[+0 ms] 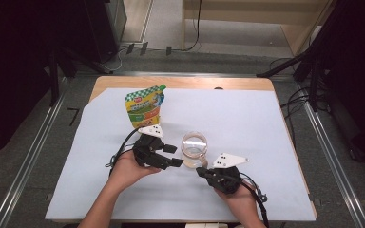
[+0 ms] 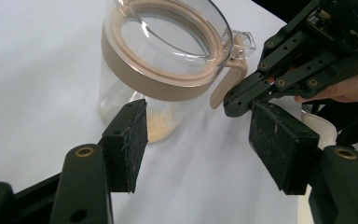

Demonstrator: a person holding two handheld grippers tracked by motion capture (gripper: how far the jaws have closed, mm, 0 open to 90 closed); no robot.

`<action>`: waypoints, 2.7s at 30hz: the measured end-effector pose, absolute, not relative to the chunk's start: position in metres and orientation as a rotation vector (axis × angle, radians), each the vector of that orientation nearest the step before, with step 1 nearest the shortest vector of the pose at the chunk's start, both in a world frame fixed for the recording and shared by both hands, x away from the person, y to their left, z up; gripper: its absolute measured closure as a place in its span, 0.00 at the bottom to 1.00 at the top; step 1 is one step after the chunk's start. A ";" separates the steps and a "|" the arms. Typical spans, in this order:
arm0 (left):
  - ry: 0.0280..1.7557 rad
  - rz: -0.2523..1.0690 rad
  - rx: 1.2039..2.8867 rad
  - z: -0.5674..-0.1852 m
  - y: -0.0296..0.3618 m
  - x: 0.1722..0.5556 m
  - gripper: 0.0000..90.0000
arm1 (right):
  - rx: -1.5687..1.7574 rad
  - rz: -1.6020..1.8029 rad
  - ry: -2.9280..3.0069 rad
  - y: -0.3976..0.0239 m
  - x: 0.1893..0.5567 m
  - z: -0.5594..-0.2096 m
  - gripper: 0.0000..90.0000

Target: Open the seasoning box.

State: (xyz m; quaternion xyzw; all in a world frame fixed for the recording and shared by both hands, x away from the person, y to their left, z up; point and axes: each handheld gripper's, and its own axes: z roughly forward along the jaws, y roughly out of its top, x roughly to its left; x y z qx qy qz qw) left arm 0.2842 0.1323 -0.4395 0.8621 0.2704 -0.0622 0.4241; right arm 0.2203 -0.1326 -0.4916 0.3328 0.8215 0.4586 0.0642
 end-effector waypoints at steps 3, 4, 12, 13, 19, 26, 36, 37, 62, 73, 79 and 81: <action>0.683 -0.153 2.159 -0.440 0.133 0.285 0.42 | 1.025 1.382 2.476 -0.137 0.222 -0.492 1.00; 0.684 -0.153 2.159 -0.440 0.133 0.285 0.42 | 1.035 1.381 2.471 -0.139 0.223 -0.492 1.00; 0.694 -0.138 2.168 -0.440 0.132 0.285 0.42 | 1.086 1.377 2.453 -0.152 0.229 -0.491 1.00; 0.692 -0.140 2.169 -0.440 0.132 0.285 0.42 | 1.092 1.379 2.447 -0.153 0.230 -0.491 1.00; 0.691 -0.144 2.165 -0.440 0.133 0.285 0.43 | 1.126 1.361 2.431 -0.161 0.234 -0.491 1.00; 0.686 -0.130 2.172 -0.441 0.132 0.285 0.43 | 1.172 1.360 2.396 -0.173 0.241 -0.490 1.00; 0.684 -0.118 2.165 -0.442 0.132 0.285 0.42 | 1.207 1.352 2.382 -0.184 0.250 -0.490 1.00; 0.687 -0.116 2.163 -0.442 0.132 0.285 0.42 | 1.207 1.346 2.384 -0.184 0.251 -0.490 1.00; 0.697 -0.165 2.154 -0.447 0.119 0.295 0.45 | 1.218 1.287 2.342 -0.195 0.287 -0.493 1.00; 0.638 -0.112 2.182 -0.444 0.099 0.302 0.33 | 1.220 1.344 2.372 -0.214 0.284 -0.473 1.00; 0.595 -0.096 2.165 -0.440 0.091 0.310 0.29 | 1.245 1.309 2.351 -0.225 0.286 -0.472 1.00; 0.594 -0.096 2.167 -0.439 0.087 0.313 0.26 | 1.268 1.302 2.348 -0.226 0.291 -0.475 1.00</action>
